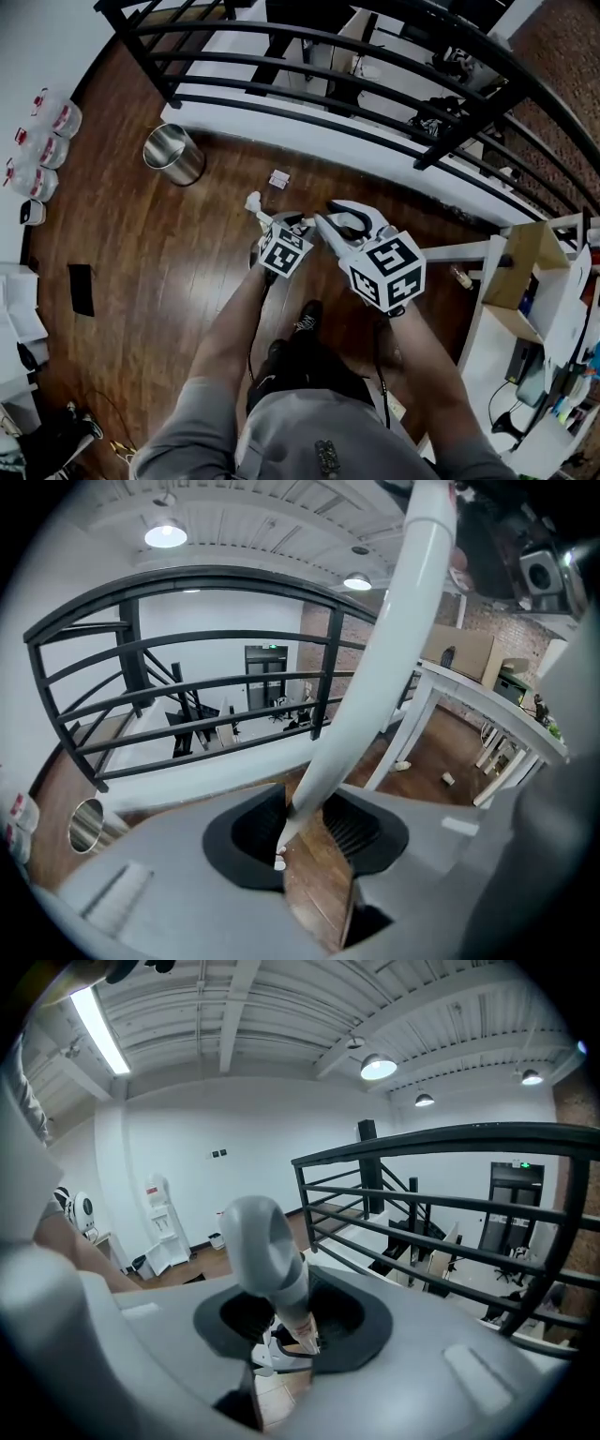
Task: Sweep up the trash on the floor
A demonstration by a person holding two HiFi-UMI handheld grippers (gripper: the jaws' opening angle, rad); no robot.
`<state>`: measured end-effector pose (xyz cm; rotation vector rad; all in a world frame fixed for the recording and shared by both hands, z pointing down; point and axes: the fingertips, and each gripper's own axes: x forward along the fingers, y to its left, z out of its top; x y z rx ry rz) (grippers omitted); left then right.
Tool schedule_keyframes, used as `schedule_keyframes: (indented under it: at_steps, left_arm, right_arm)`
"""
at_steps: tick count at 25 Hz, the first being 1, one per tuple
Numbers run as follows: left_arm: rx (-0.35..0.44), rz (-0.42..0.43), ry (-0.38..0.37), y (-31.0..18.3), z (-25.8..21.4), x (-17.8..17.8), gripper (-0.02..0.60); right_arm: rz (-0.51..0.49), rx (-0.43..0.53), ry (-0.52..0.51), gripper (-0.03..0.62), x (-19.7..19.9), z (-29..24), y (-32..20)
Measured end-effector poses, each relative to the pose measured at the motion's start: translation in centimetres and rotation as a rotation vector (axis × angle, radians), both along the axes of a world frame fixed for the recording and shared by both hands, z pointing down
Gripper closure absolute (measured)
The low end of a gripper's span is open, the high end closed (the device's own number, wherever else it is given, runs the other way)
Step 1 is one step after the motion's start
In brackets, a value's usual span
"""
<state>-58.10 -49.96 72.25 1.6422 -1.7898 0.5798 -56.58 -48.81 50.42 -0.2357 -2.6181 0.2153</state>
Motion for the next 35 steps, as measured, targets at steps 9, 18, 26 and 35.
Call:
schedule_keyframes:
  at_steps: [9, 18, 26, 35]
  left_arm:
    - [-0.012, 0.096, -0.031, -1.0, -4.2, 1.4, 0.457]
    - [-0.107, 0.258, -0.078, 0.2, -2.4, -2.4, 0.457]
    - [-0.148, 0.483, -0.006, -1.0, 2.7, -5.3, 0.456]
    - [-0.141, 0.771, 0.005, -4.4, 1.4, -2.0, 0.457]
  right_arm:
    - [0.047, -0.075, -0.070, 0.500, 1.5, -4.1, -2.6]
    - [0.229, -0.200, -0.067, 0.500, -0.7, -1.7, -3.6]
    - [0.449, -0.210, 0.035, 0.500, -4.6, 3.4, -4.7]
    - [0.709, -0.232, 0.050, 0.499, -1.6, 2.4, -7.9]
